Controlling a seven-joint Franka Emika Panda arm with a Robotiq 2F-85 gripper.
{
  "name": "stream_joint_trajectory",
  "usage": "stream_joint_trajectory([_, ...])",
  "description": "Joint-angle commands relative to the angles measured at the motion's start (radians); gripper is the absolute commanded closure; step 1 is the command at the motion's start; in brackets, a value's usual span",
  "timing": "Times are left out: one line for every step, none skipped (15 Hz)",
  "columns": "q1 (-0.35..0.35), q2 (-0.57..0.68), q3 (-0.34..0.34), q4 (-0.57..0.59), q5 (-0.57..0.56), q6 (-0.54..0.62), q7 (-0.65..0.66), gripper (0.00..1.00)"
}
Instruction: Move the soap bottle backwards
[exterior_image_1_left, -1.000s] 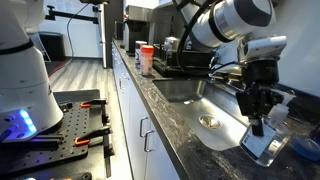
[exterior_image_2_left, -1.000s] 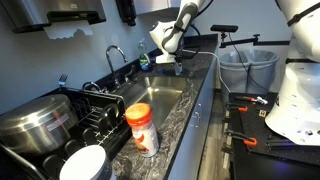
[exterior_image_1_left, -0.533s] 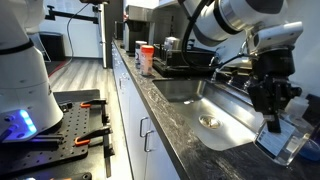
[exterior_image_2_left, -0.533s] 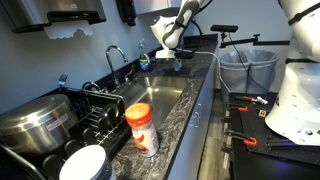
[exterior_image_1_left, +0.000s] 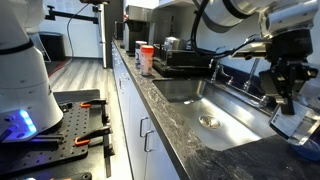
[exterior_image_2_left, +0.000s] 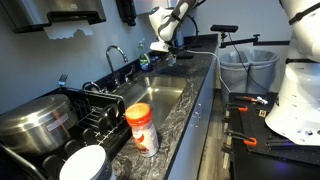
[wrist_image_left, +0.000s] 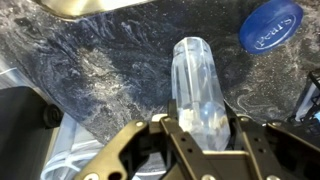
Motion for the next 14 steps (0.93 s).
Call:
stream_joint_trajectory([0.009,0.001,-0.011,0.010,0.020,0.000,-0.006,0.58])
stream_joint_trajectory([0.009,-0.001,-0.010,0.013,0.023,0.000,-0.001,0.58])
stream_joint_trajectory([0.009,-0.002,-0.010,0.014,0.025,0.000,0.001,0.58])
stream_joint_trajectory([0.009,-0.002,-0.010,0.014,0.025,0.000,0.002,0.58])
stream_joint_trajectory([0.009,-0.002,-0.010,0.014,0.025,0.000,0.002,0.58])
stream_joint_trajectory([0.009,-0.002,-0.010,0.014,0.025,0.000,0.002,0.58])
stream_joint_trajectory([0.009,-0.002,-0.010,0.014,0.025,0.000,0.002,0.58])
stream_joint_trajectory([0.007,-0.003,-0.006,0.014,0.034,-0.003,-0.004,0.83])
stream_joint_trajectory([0.010,0.005,-0.008,0.021,0.034,-0.001,0.013,0.83])
stream_joint_trajectory([0.006,0.010,0.000,0.025,0.051,0.003,0.009,0.83])
stream_joint_trajectory([0.004,0.018,0.000,0.031,0.060,0.003,0.012,0.83])
stream_joint_trajectory([0.002,0.026,0.004,0.039,0.081,0.001,0.011,0.83])
stream_joint_trajectory([0.003,0.035,0.006,0.048,0.095,0.004,0.014,0.83])
stream_joint_trajectory([0.004,0.046,0.005,0.058,0.104,0.009,0.018,0.83])
